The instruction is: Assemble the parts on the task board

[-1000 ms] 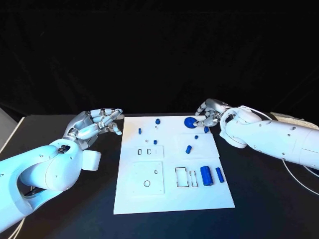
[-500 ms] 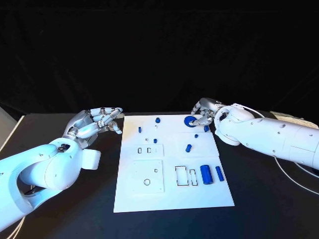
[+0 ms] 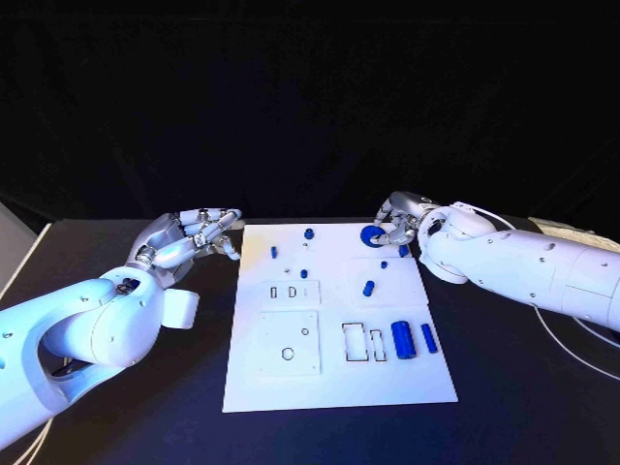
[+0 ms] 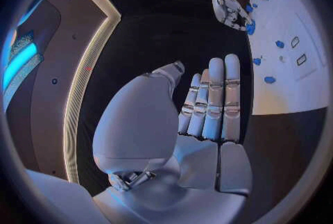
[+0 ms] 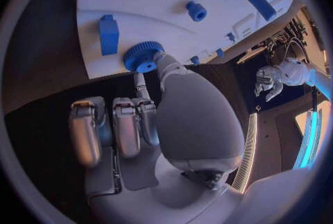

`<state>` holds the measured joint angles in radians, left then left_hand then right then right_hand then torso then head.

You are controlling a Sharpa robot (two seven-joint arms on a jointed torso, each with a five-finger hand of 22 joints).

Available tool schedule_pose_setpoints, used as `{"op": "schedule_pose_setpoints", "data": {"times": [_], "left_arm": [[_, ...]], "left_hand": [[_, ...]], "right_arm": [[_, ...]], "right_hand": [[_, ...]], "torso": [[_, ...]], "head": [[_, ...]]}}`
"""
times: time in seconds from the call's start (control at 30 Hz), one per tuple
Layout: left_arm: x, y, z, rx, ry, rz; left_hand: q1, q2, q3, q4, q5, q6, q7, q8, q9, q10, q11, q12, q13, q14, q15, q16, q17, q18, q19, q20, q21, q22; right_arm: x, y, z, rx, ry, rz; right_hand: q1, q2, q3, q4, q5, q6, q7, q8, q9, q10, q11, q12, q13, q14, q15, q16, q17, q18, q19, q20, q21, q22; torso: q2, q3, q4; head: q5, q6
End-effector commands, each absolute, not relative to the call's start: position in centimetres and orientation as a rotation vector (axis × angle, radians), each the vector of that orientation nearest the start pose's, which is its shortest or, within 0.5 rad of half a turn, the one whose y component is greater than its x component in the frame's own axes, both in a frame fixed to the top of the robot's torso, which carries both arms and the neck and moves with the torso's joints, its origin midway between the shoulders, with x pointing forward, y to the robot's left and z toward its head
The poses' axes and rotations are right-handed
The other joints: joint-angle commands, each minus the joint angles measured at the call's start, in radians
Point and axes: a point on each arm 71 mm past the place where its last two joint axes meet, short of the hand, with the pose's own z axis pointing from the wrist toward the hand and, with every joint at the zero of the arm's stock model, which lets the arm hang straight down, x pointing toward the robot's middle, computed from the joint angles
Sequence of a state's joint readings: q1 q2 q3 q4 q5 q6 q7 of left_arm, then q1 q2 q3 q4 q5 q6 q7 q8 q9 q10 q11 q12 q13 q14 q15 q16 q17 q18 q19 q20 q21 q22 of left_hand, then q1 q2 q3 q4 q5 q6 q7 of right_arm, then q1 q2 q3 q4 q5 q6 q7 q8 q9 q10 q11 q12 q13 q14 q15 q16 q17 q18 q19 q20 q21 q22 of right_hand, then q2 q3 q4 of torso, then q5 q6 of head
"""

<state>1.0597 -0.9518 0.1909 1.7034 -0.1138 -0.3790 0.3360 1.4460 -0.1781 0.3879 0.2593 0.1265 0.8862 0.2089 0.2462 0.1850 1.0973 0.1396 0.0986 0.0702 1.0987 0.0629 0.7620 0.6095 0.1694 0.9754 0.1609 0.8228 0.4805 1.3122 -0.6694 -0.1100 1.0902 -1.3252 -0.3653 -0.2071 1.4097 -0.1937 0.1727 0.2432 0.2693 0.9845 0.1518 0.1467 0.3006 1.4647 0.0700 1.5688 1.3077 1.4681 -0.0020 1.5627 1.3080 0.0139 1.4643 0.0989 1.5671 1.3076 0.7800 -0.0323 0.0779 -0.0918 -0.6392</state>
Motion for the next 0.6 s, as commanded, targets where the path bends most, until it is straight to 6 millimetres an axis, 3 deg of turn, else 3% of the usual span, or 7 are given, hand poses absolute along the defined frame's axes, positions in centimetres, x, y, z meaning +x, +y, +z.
{"op": "schedule_pose_setpoints", "data": {"times": [0.03, 0.4, 0.6], "left_arm": [[46.17, 21.55, -14.28, -1.073, 1.345, -1.604], [46.18, 21.56, -14.3, -1.074, 1.346, -1.603], [46.19, 21.55, -14.32, -1.075, 1.348, -1.602]], "left_hand": [[-0.005, 0.001, 0.006, -0.002, -0.003, -0.005, 0.001, 0.004, 0.001, -0.006, 0.002, -0.005, 0.001, -0.007, 0.003, 0.005, 0.0, 0.012, -0.007, -0.001, 0.006, 0.001], [-0.005, 0.001, 0.006, -0.002, -0.003, -0.005, 0.001, 0.004, 0.001, -0.006, 0.002, -0.005, 0.001, -0.007, 0.003, 0.005, 0.0, 0.012, -0.007, -0.001, 0.006, 0.001], [-0.005, 0.001, 0.006, -0.002, -0.003, -0.005, 0.001, 0.004, 0.001, -0.006, 0.002, -0.005, 0.001, -0.007, 0.003, 0.005, 0.0, 0.012, -0.007, -0.001, 0.006, 0.001]], "right_arm": [[57.35, -25.79, -17.27, 0.097, 1.655, 0.308], [57.36, -25.84, -17.64, 0.098, 1.669, 0.299], [57.44, -25.92, -17.72, 0.101, 1.676, 0.291]], "right_hand": [[0.009, 0.0, 0.002, 0.004, 0.003, 0.005, 0.0, 0.005, 0.001, 0.106, 0.001, 0.002, 0.263, 0.098, -0.001, 0.004, 0.241, -0.014, 0.106, 0.002, 0.004, 0.263], [0.014, 0.001, 0.01, 0.008, 0.006, 0.007, -0.001, 0.004, 0.0, 0.106, 0.0, 0.002, 0.263, 0.099, -0.002, 0.004, 0.243, -0.014, 0.106, 0.0, 0.004, 0.263], [0.017, -0.004, 0.032, 0.026, 0.068, 0.006, 0.0, -0.001, -0.005, 0.106, 0.001, 0.002, 0.263, 0.098, -0.001, 0.004, 0.242, -0.014, 0.106, 0.0, 0.004, 0.263]], "torso": [[0.0, 0.0006, -0.0005], [-0.001, 0.0001, 0.0008], [0.0, 0.0004, -0.0003]], "head": [[0.001, 0.0], [0.006, -0.001], [0.008, -0.002]]}}
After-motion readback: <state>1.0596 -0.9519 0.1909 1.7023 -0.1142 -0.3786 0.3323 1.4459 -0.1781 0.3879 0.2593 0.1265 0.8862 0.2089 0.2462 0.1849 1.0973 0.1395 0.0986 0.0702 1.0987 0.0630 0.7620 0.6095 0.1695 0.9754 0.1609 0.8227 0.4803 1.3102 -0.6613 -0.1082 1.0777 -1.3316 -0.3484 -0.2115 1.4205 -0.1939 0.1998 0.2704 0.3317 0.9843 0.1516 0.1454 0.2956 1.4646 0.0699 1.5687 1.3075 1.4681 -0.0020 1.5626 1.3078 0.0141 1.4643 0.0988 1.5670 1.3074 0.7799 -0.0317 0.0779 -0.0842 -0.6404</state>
